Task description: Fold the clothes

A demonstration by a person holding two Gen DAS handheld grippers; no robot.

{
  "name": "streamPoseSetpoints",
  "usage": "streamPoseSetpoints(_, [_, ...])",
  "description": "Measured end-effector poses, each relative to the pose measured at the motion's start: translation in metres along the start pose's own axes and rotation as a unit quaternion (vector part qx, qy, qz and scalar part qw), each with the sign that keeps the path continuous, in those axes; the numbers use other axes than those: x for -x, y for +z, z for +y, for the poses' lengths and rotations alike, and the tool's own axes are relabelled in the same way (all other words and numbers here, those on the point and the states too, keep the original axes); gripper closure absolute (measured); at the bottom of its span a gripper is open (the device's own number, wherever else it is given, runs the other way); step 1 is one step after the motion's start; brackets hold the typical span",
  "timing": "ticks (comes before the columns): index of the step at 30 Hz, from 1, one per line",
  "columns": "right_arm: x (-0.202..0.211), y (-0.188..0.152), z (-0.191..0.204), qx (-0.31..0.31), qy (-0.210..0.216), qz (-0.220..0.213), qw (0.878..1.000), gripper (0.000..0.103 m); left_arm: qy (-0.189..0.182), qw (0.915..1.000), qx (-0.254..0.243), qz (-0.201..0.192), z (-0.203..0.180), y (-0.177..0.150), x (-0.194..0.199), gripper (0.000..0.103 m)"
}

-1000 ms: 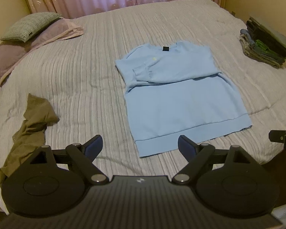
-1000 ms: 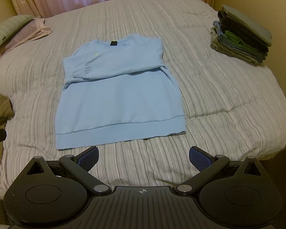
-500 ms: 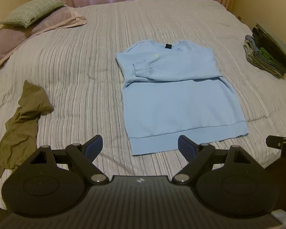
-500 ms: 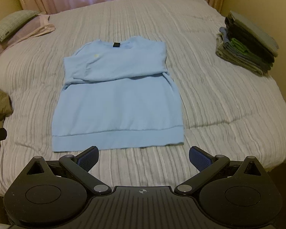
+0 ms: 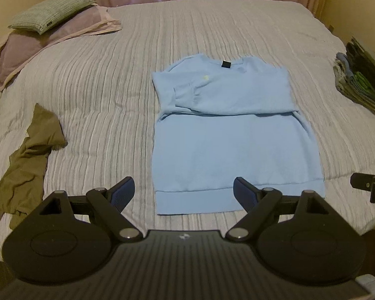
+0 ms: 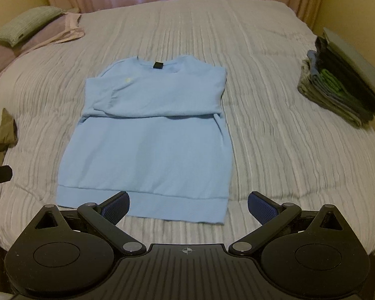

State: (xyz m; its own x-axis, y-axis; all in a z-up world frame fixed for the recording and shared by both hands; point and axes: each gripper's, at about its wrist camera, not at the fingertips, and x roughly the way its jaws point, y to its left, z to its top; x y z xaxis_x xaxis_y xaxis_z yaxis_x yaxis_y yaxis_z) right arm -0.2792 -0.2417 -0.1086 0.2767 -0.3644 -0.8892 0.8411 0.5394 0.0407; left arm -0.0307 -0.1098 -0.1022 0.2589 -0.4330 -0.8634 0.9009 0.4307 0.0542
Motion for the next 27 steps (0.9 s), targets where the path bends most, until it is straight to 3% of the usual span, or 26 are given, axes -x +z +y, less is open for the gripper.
streamPoseSetpoints(12, [-0.022,0.016,-0.046,0.013,0.035,0.022,0.999,0.0,0.03,0.9983,0.047,0.012,-0.037,0.001,-0.008,0.019])
streamPoseSetpoints(27, [-0.055,0.015,-0.067,-0.011,0.017,0.046,0.999,0.0,0.077,0.9938,0.06,0.053,-0.019,-0.017,-0.035,0.019])
